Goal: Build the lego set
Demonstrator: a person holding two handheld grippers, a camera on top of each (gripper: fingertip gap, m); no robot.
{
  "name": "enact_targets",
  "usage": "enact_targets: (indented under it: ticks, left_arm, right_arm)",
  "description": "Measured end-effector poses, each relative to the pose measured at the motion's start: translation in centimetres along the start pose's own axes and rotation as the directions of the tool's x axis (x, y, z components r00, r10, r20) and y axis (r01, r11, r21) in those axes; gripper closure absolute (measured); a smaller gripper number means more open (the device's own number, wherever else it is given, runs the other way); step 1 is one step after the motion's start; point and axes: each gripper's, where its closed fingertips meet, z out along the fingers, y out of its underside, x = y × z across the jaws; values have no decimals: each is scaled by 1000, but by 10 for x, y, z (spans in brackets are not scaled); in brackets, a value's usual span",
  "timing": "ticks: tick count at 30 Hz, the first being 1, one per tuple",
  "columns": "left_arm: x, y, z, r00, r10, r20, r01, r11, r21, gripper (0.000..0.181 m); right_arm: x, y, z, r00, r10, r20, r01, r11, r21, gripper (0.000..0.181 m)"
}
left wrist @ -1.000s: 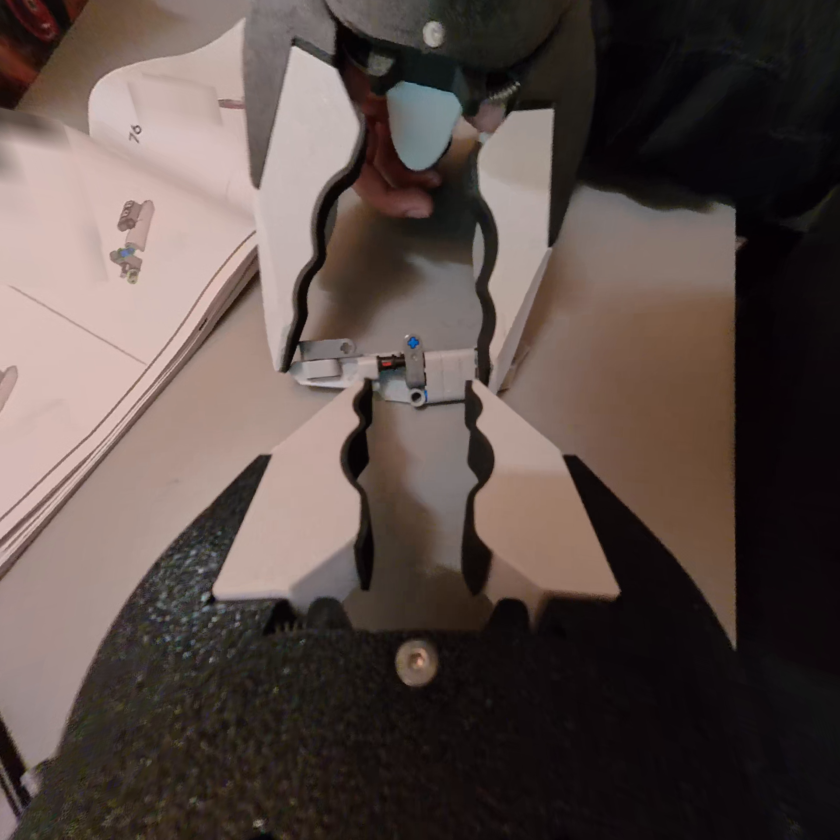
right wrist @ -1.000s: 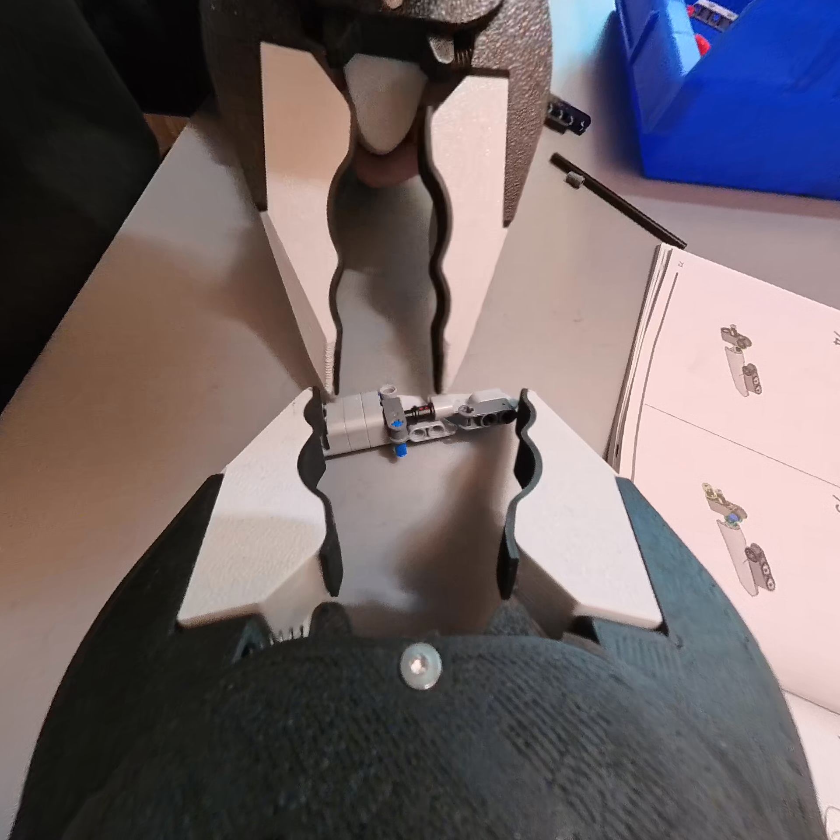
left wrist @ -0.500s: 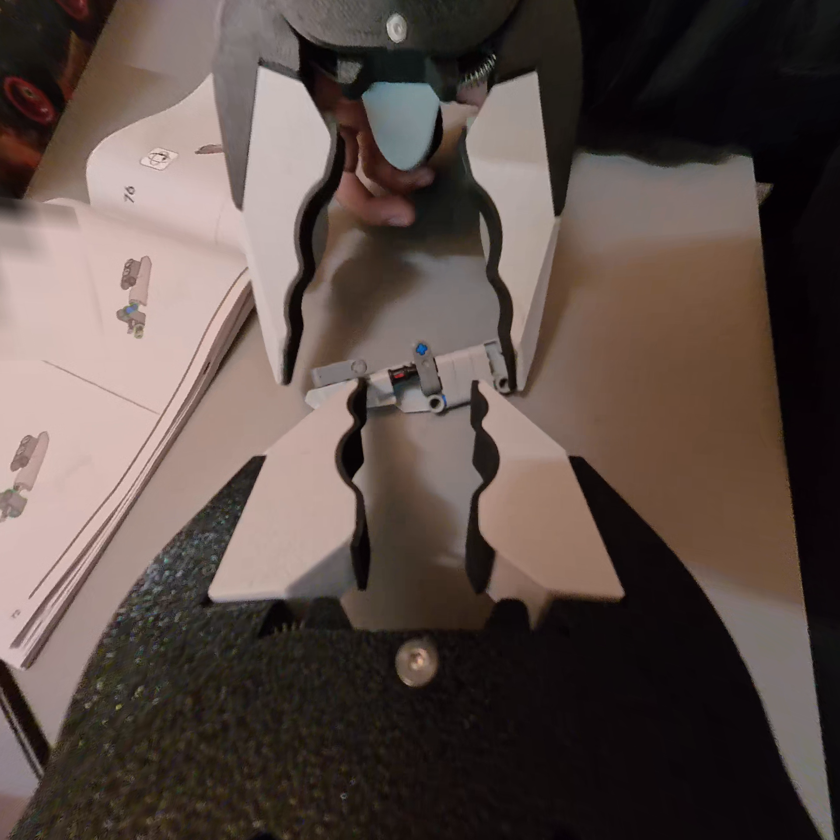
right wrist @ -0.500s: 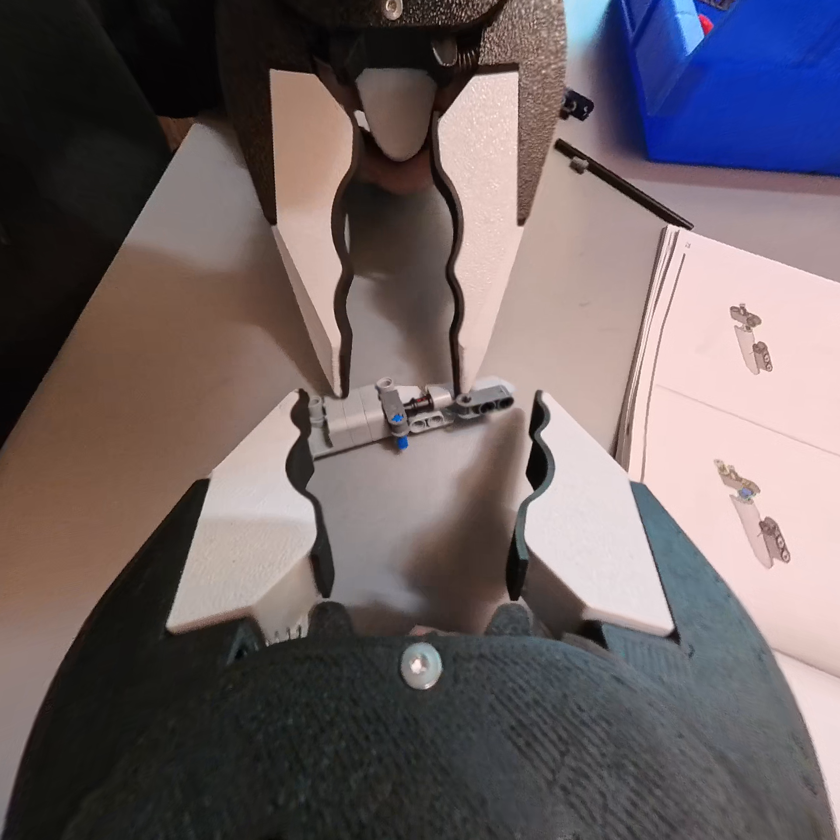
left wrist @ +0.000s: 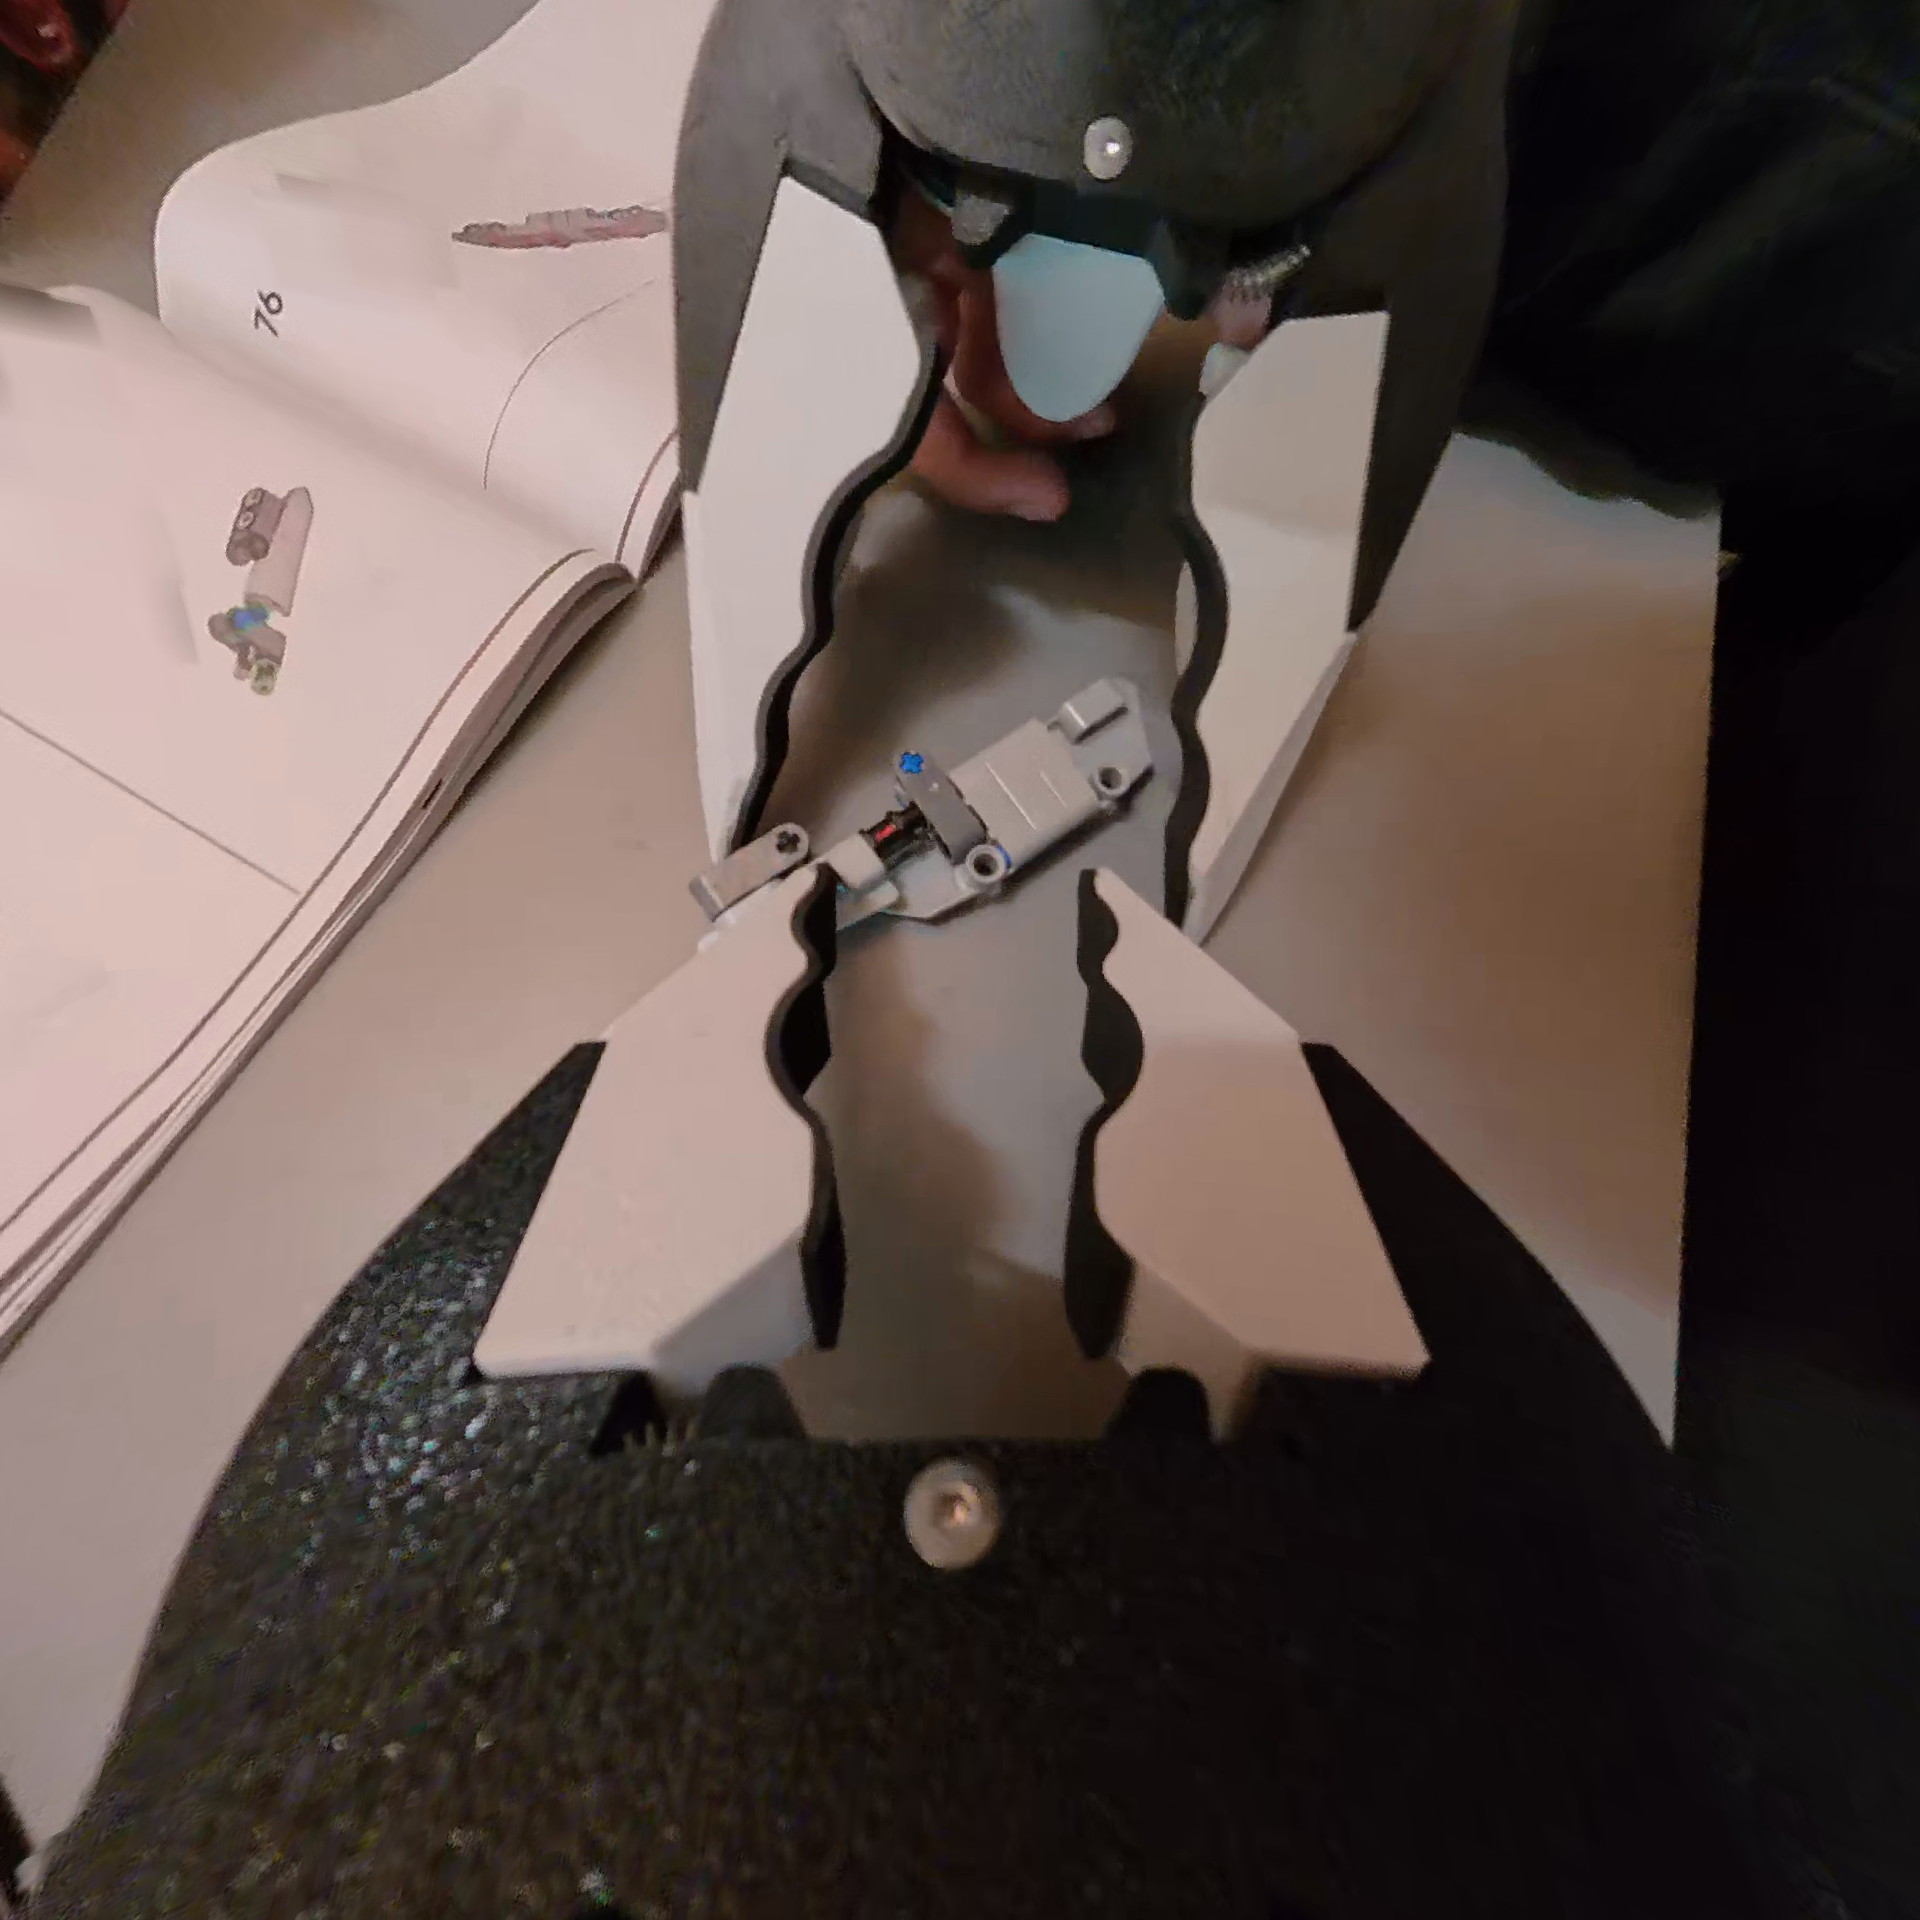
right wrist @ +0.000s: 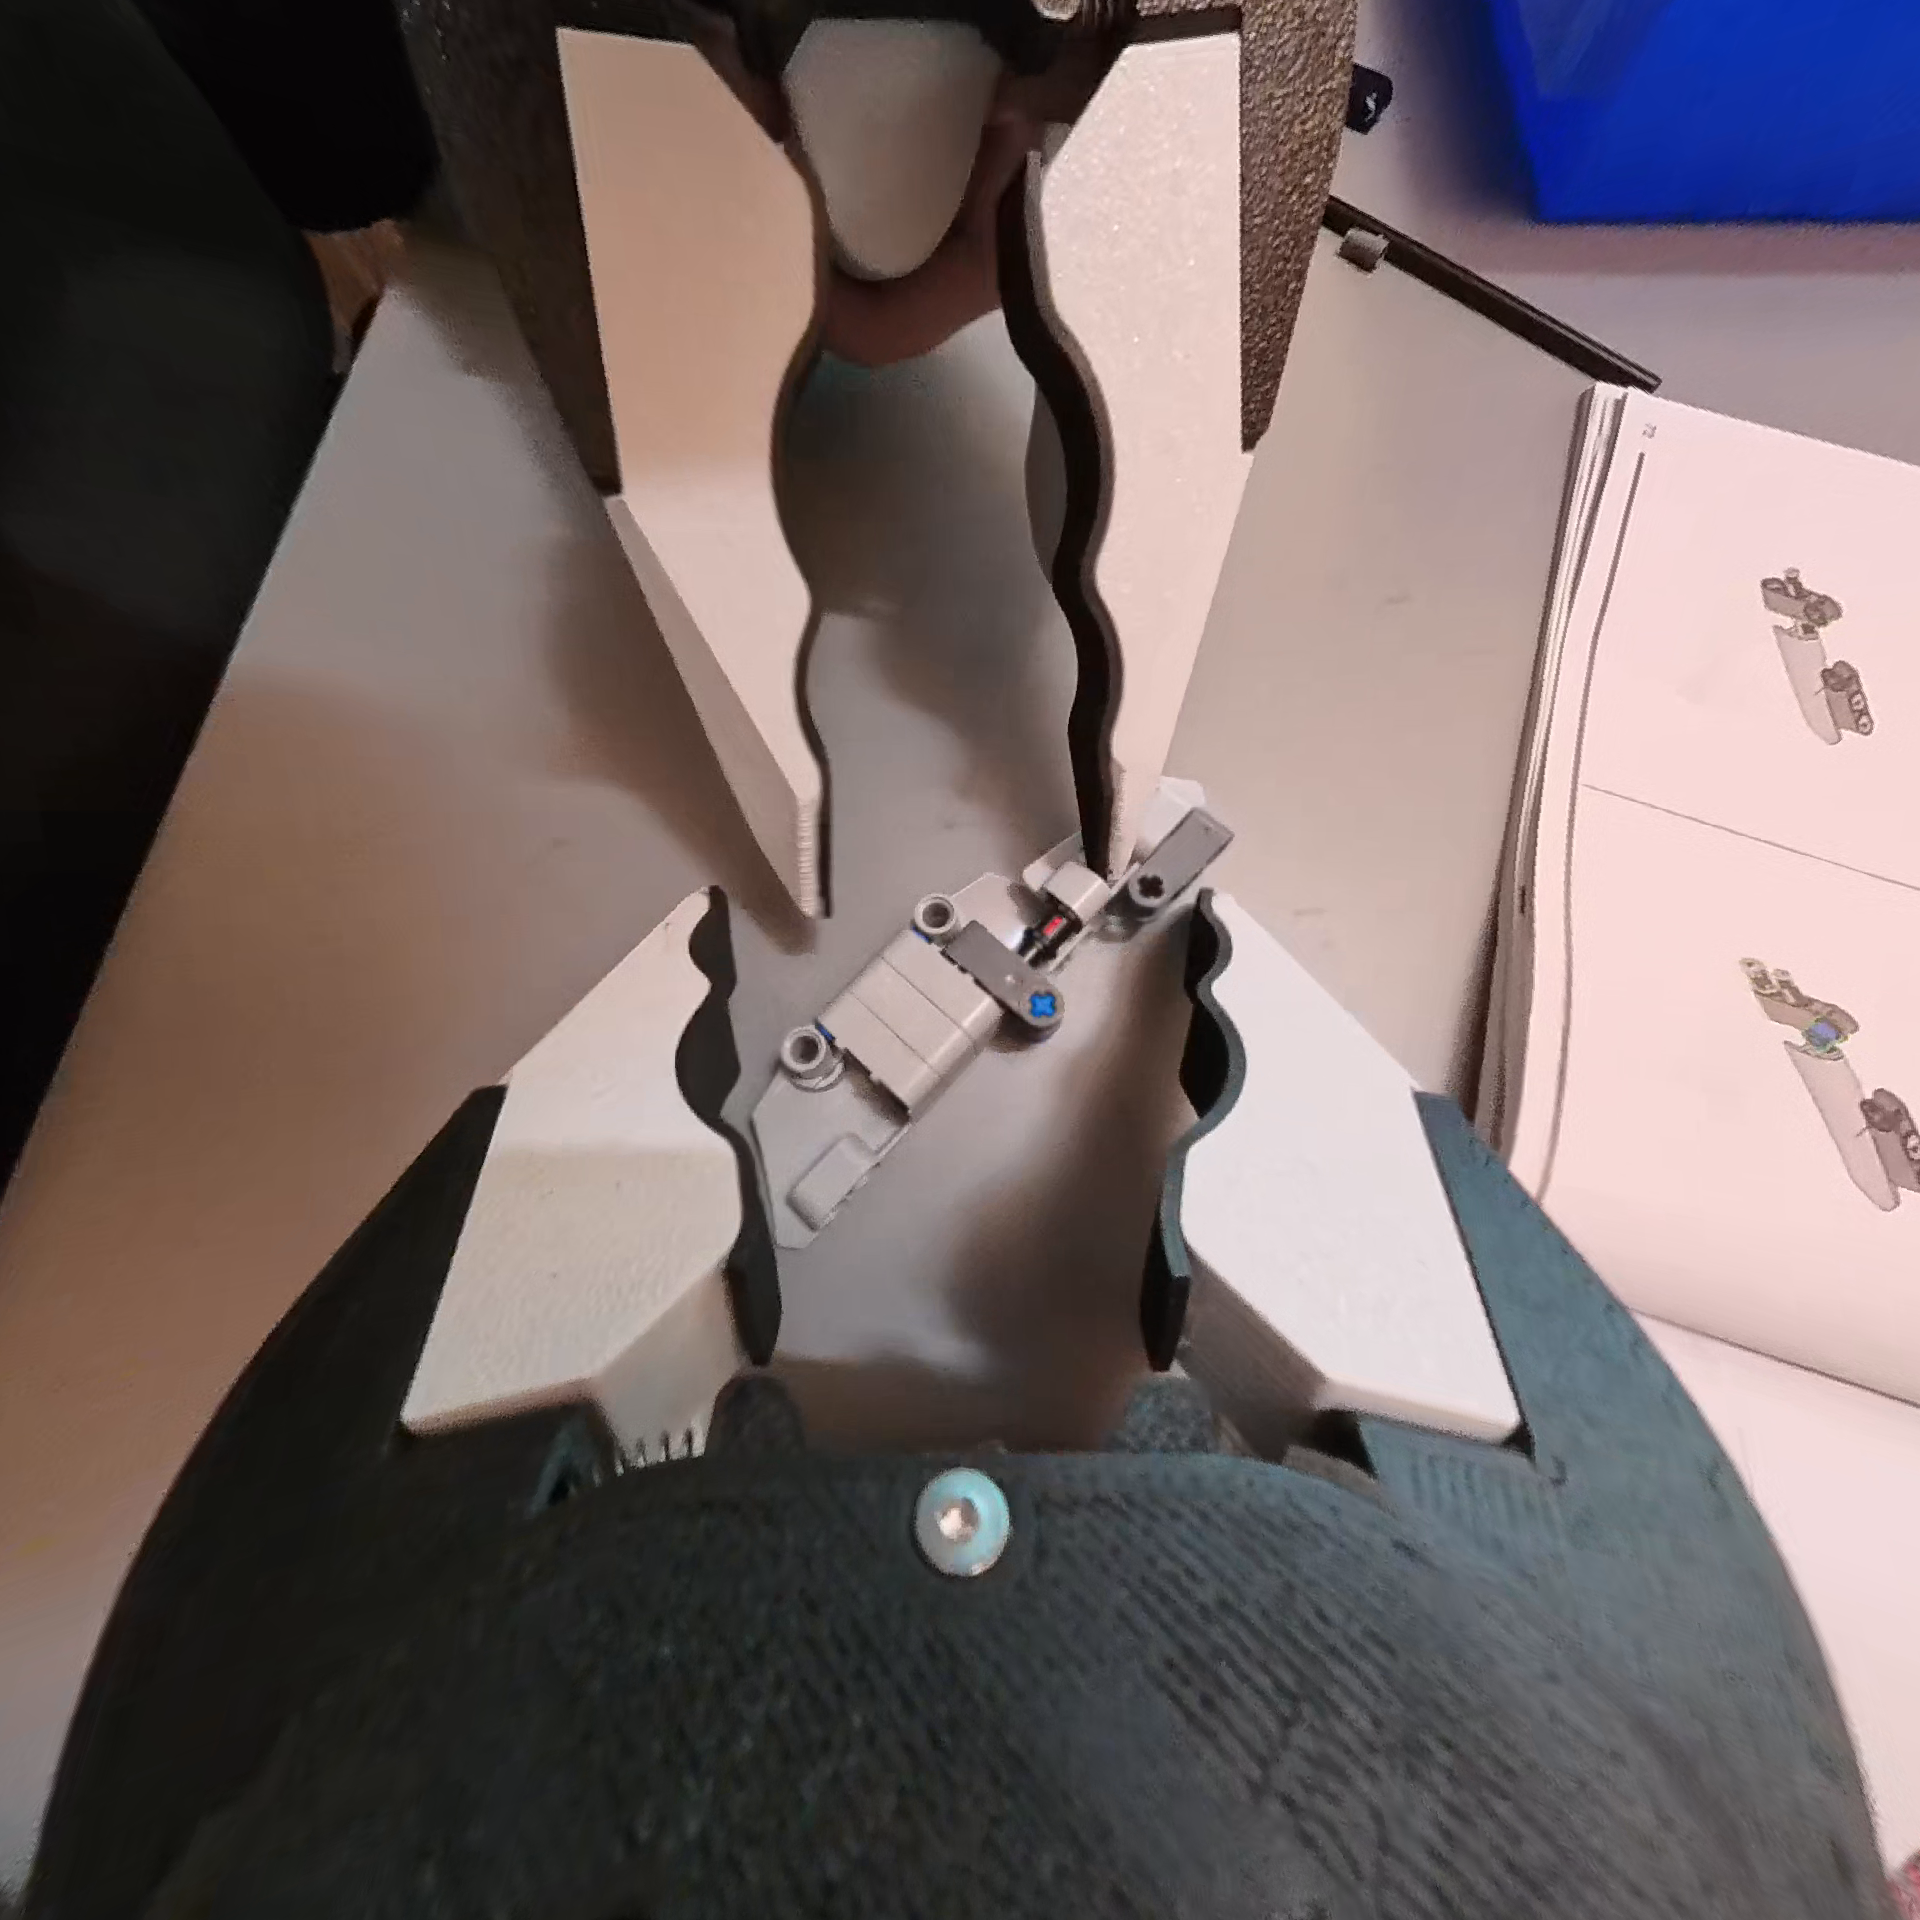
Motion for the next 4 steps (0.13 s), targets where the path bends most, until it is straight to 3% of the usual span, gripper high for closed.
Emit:
enact_targets:
  ticks: [4]
  left_arm:
    - [-3,1,1,999,11,34,-11,1000,-5,143]
  right_arm:
    - [-7,7,-13,998,54,15,-53,999,-11,90]
